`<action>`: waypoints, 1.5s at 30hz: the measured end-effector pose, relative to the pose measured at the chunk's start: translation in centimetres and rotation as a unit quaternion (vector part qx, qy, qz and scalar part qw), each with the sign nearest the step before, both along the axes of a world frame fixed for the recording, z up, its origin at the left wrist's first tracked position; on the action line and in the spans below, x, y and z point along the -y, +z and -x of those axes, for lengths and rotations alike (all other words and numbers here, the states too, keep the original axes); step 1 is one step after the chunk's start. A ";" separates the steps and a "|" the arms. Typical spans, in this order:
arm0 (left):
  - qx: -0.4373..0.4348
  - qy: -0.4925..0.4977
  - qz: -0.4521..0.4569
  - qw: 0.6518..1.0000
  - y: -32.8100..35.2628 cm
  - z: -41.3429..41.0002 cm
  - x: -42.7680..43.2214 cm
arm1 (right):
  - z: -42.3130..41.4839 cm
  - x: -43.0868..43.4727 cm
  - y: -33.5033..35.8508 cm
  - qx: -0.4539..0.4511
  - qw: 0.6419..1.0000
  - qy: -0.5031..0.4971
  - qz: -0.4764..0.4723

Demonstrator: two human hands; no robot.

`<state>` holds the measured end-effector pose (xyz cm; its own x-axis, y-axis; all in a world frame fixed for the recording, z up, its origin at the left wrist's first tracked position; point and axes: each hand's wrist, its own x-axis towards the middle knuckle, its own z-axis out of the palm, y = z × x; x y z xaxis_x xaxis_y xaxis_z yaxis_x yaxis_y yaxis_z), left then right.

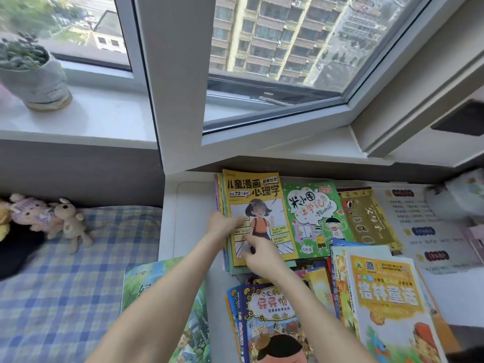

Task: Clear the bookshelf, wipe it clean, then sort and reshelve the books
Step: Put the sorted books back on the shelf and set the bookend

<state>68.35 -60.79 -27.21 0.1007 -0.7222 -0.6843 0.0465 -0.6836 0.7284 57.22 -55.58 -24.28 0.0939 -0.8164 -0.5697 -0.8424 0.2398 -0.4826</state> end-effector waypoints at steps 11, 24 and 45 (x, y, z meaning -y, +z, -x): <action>0.149 0.024 0.136 0.979 4.3 3.5 -3.1 | 4.8 1.6 4.0 0.118 0.943 -0.291 0.109; 0.140 -0.040 0.313 0.939 10.4 4.7 -4.5 | 6.5 1.1 5.1 0.310 0.887 -0.341 0.007; -0.018 -0.171 0.287 0.942 7.4 -2.4 -2.3 | 7.6 0.0 5.4 0.337 0.886 -0.295 0.116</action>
